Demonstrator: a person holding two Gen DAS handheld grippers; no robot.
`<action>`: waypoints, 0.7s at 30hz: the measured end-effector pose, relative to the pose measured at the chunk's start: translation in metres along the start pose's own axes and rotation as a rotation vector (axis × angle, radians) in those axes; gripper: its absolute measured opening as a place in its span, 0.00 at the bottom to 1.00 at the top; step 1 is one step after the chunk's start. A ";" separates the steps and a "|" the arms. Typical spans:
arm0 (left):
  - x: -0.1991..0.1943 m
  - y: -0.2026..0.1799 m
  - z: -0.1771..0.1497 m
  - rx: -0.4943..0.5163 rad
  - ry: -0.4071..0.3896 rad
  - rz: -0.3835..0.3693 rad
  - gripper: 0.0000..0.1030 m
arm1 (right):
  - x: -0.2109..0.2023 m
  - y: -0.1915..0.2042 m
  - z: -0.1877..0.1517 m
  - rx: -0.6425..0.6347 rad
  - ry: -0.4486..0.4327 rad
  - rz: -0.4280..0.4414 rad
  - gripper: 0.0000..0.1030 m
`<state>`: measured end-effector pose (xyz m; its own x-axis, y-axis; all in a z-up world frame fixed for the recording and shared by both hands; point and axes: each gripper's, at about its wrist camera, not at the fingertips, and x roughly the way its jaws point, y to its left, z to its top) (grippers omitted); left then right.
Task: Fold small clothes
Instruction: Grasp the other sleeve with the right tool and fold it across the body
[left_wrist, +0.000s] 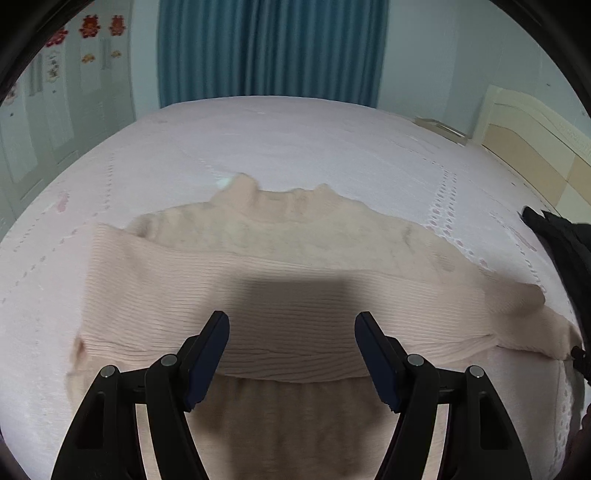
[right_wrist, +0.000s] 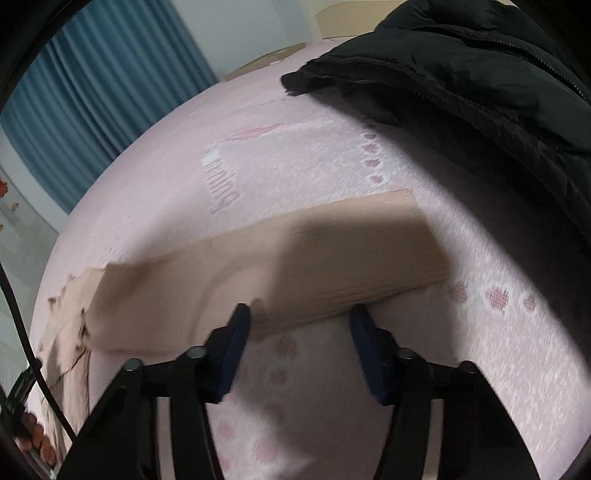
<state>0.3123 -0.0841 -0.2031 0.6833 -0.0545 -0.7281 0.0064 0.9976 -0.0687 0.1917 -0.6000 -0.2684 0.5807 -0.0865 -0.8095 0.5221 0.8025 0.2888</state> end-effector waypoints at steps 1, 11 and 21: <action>-0.003 0.006 0.000 -0.009 -0.006 0.002 0.67 | 0.001 -0.001 0.003 -0.003 -0.006 -0.013 0.39; -0.031 0.101 -0.001 -0.124 -0.032 0.085 0.67 | -0.048 0.062 0.030 -0.192 -0.157 -0.106 0.04; -0.065 0.194 -0.012 -0.228 -0.042 0.125 0.67 | -0.130 0.262 0.022 -0.487 -0.313 0.056 0.03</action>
<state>0.2598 0.1128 -0.1773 0.6983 0.0755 -0.7118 -0.2417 0.9609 -0.1352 0.2666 -0.3913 -0.0768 0.7947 -0.1468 -0.5890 0.1804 0.9836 -0.0018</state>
